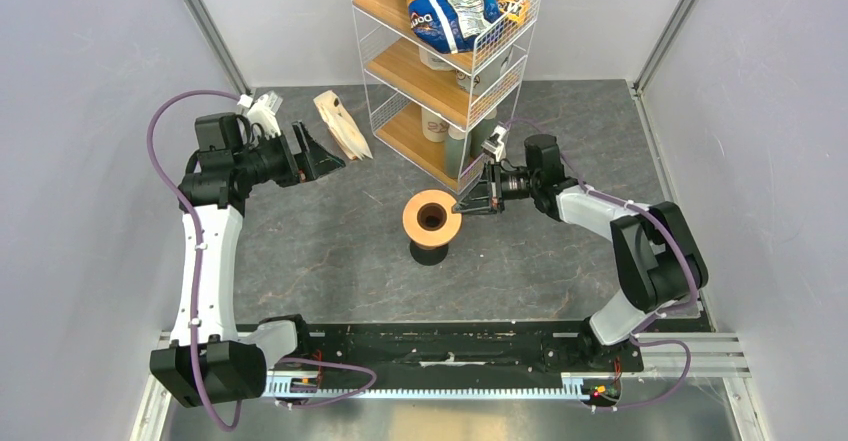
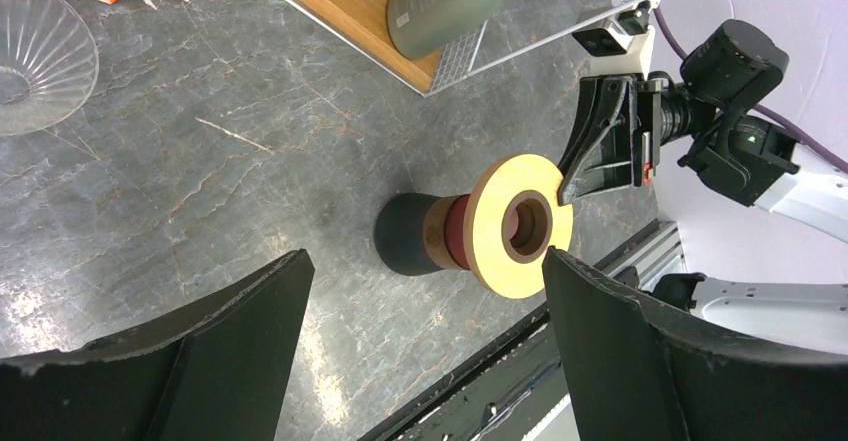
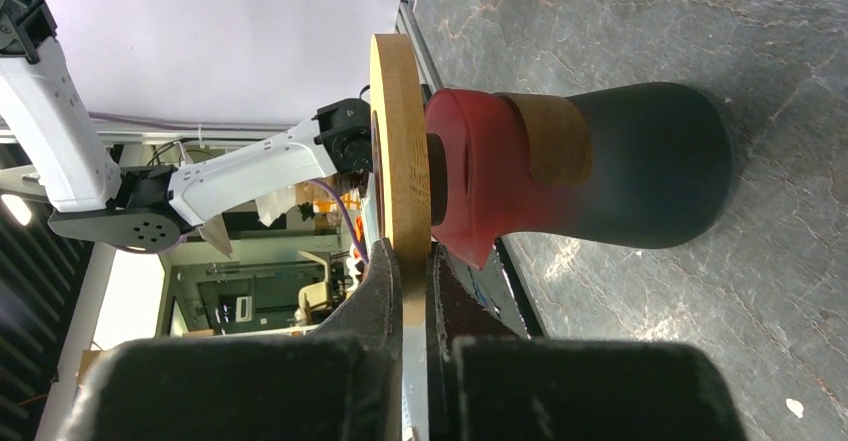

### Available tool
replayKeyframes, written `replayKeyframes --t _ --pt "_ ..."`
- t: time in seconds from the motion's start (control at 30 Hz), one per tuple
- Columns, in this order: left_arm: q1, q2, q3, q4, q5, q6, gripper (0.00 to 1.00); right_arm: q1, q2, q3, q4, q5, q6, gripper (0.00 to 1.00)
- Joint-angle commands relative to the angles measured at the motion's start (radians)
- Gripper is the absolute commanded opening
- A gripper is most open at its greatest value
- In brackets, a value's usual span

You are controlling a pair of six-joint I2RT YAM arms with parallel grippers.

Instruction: Place the coffee filter in the dripper

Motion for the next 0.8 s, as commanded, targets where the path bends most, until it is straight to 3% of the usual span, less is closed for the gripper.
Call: replayKeyframes --t 0.0,0.77 --pt "-0.001 -0.013 0.004 0.036 0.003 -0.027 0.93 0.005 0.019 0.026 0.051 -0.01 -0.01 0.0" --pt "-0.001 -0.005 0.001 0.034 0.0 -0.026 0.93 0.024 0.064 0.052 0.085 -0.004 0.014 0.0"
